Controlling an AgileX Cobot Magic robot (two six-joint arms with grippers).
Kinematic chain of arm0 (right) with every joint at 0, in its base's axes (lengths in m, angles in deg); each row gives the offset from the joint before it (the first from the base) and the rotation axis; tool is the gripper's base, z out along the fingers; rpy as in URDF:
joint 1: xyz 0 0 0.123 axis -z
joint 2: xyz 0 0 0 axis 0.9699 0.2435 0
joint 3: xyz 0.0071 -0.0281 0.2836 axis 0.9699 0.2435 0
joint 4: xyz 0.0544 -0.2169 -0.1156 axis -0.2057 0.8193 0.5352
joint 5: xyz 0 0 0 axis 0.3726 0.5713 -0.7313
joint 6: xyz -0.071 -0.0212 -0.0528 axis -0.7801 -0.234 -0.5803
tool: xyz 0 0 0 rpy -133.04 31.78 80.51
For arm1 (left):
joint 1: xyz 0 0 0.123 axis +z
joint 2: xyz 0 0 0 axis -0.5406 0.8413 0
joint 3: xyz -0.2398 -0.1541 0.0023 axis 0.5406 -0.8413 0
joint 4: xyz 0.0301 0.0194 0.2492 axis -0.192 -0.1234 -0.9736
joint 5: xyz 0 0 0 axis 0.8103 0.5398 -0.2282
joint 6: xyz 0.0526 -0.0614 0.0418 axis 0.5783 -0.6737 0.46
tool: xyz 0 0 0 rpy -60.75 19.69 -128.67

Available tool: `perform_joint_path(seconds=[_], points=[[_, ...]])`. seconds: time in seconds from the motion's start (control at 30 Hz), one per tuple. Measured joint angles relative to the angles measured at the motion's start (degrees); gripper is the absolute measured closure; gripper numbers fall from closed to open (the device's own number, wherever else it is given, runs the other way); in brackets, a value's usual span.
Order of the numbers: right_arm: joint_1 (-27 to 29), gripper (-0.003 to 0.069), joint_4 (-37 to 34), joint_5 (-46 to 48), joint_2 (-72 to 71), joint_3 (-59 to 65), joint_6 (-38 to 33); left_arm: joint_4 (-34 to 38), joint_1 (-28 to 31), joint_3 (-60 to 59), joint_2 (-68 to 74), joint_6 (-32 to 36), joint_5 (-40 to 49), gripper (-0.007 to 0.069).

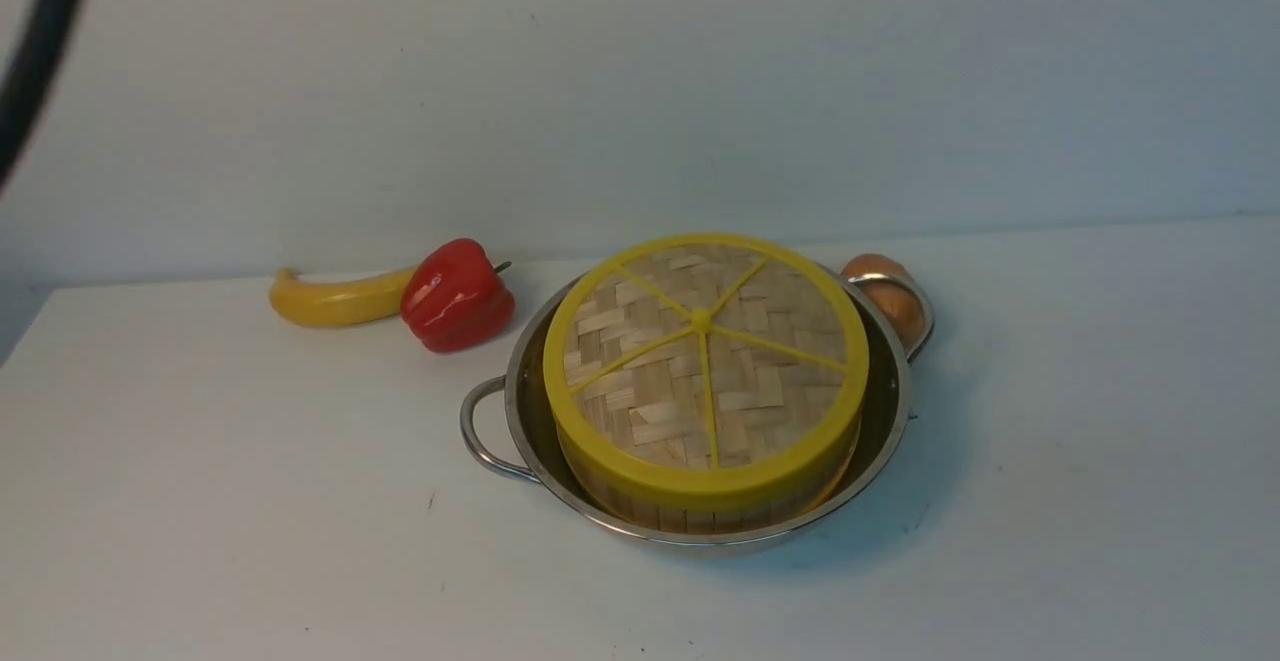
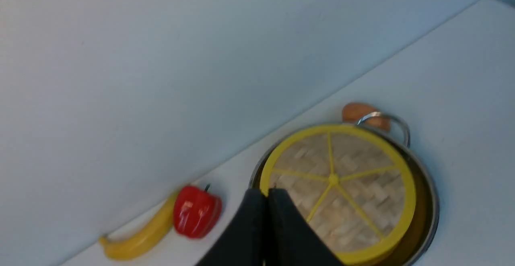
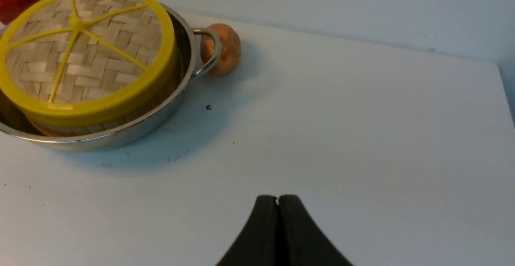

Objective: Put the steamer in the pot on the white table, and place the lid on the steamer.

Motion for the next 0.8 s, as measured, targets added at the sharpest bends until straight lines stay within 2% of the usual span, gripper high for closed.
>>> perform_joint_path(seconds=[0.2, 0.47, 0.63, 0.8], points=[[0.0, 0.0662, 0.0, -7.1, -0.6, 2.5, -0.6, -5.5, 0.0, -28.3, -18.7, -6.0, -10.6, 0.0646], [0.0, 0.0659, -0.2, -13.6, -6.8, 14.3, 0.2, -7.8, 0.0, -53.1, -35.4, -13.7, -20.8, 0.0645], [0.0, 0.0654, 0.1, -15.5, -8.2, 15.6, 1.2, -8.7, 0.0, -61.1, -42.4, -14.6, -27.9, 0.0645], [0.0, 0.0636, -0.2, -16.1, -8.2, 15.6, 2.2, -8.6, 0.0, -62.7, -45.0, -14.8, -29.3, 0.0637]])
